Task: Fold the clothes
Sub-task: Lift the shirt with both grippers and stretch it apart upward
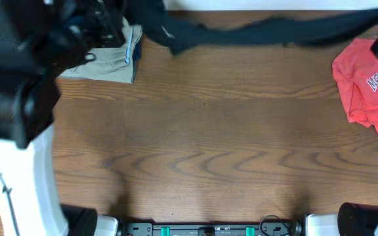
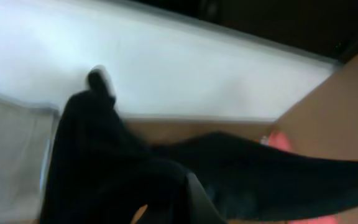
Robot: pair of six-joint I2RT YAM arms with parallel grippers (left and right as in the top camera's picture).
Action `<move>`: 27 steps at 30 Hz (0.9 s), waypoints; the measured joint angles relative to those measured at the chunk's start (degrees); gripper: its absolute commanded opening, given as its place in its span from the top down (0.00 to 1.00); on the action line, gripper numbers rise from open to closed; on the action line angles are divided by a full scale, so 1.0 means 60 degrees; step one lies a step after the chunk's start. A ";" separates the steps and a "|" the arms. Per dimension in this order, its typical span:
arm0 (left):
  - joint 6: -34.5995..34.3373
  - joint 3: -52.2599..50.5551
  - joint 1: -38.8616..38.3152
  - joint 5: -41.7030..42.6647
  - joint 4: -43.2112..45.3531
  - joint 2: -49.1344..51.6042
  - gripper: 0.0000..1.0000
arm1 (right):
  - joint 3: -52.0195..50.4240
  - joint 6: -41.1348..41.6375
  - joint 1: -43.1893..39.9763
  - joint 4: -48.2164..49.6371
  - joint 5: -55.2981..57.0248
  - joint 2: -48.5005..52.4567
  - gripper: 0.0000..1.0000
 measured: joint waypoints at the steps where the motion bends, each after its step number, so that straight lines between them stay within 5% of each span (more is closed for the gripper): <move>1: 0.0025 -0.0153 -0.0047 0.0004 -0.0284 0.0266 0.94 | -0.0342 0.0000 0.0000 -0.0040 0.0004 0.0091 0.99; 11: 0.0532 -0.1596 -0.0157 -0.0044 -0.3009 0.3144 0.94 | -0.2765 0.0004 0.0000 -0.0692 -0.0022 0.1337 0.99; 27: 0.0481 -0.1173 -0.0160 -0.0514 -0.4084 -0.1504 0.94 | -0.2561 -0.0069 0.0000 -0.1508 -0.0047 -0.1439 0.99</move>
